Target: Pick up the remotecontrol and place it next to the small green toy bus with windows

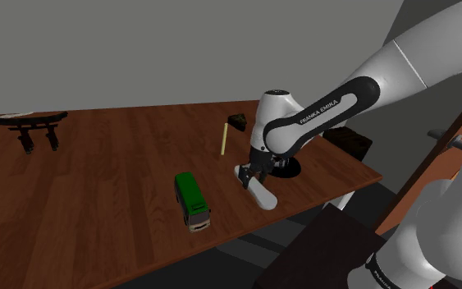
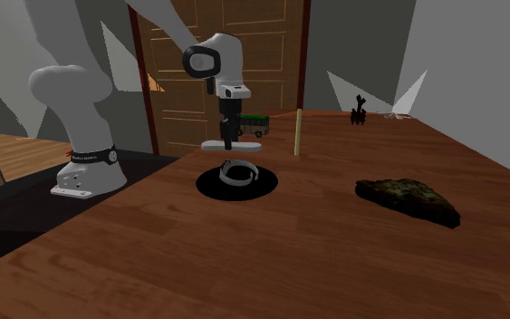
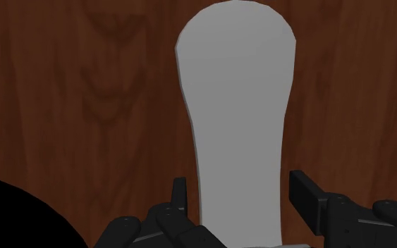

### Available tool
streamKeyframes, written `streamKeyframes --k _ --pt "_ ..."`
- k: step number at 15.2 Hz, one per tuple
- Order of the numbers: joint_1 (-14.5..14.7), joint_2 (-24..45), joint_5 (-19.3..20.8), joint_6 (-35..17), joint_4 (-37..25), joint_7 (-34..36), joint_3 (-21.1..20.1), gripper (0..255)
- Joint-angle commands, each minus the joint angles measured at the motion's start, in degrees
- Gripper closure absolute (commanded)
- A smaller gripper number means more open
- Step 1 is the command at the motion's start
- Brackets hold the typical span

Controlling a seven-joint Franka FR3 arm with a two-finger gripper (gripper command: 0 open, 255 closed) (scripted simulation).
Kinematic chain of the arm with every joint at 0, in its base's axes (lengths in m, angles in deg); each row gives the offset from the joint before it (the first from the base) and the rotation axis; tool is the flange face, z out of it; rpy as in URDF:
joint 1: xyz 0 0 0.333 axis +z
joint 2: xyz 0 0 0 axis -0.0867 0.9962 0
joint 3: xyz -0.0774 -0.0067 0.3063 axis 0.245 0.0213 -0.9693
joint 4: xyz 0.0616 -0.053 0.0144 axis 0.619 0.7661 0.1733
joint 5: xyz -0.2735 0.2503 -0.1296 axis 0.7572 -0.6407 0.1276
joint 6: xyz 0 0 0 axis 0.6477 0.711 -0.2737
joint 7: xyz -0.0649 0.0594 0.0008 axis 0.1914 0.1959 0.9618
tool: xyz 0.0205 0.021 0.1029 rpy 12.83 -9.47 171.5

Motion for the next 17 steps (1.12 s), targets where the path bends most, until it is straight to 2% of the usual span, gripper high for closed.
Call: streamKeyframes --k 1,4,5,10,14,17 --pt "0.0 0.0 0.0 -0.1 0.0 0.0 0.0 255" --pt "0.0 0.0 0.0 -0.1 0.0 0.0 0.0 255" --pt "0.0 0.0 0.0 -0.1 0.0 0.0 0.0 0" --pt "0.0 0.0 0.0 -0.1 0.0 0.0 0.0 0" --pt "-0.1 -5.8 -0.1 8.0 -2.3 -0.1 0.1 0" --pt "-0.1 -5.8 -0.1 8.0 -2.3 -0.1 0.1 0"
